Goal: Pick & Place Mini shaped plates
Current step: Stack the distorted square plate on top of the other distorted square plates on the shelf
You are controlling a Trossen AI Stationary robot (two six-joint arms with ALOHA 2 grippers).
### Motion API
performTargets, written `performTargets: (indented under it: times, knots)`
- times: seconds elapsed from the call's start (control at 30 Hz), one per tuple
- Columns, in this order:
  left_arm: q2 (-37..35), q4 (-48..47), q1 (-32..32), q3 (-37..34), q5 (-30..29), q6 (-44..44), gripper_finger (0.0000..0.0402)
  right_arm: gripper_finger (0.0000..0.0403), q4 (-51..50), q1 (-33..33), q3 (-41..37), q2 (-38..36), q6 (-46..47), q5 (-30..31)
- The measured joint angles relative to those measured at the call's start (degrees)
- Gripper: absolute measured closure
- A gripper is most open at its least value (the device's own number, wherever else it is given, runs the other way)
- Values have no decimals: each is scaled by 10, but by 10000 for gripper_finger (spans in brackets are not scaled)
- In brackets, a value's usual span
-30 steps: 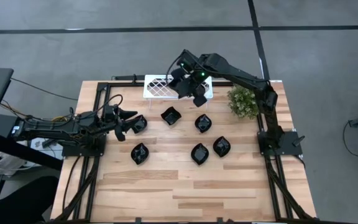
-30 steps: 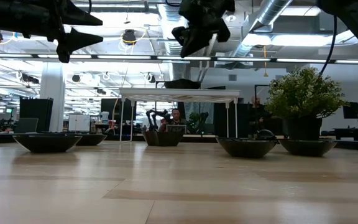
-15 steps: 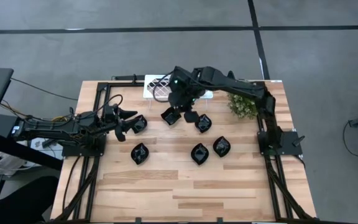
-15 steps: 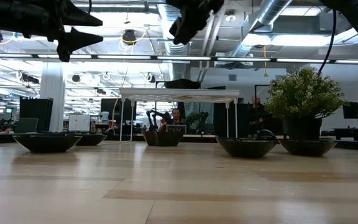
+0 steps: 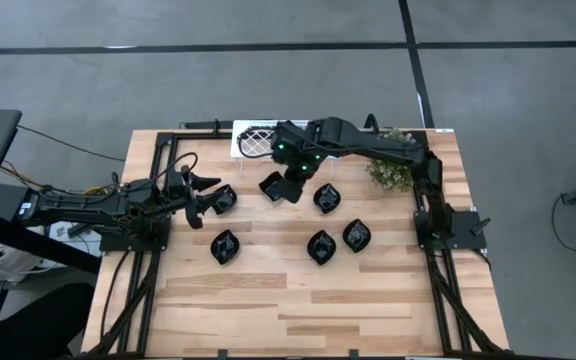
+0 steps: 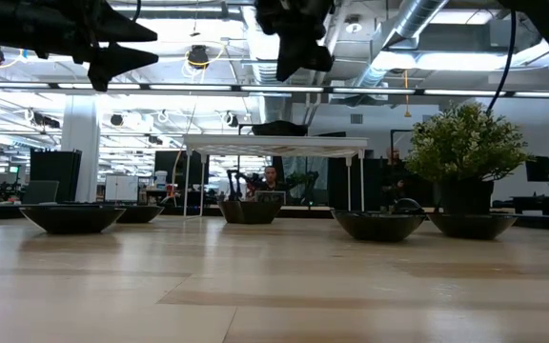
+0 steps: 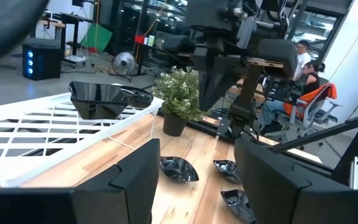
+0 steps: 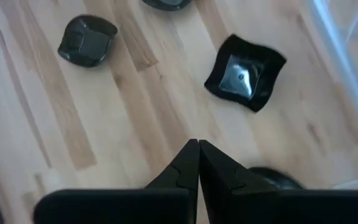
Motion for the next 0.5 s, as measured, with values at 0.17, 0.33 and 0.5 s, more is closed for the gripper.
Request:
performTargets:
  times: [0.17,0.33,0.5]
  knots:
    - [0,0,0,0,28,16,192,397,-3,11,0,0,86,0]
    - [-1,-1,0,0,35,15,192,396,-19,20,-1,11,160,4]
    - [-1,-1,0,0,39,12,192,396,-47,31,-4,33,191,68]
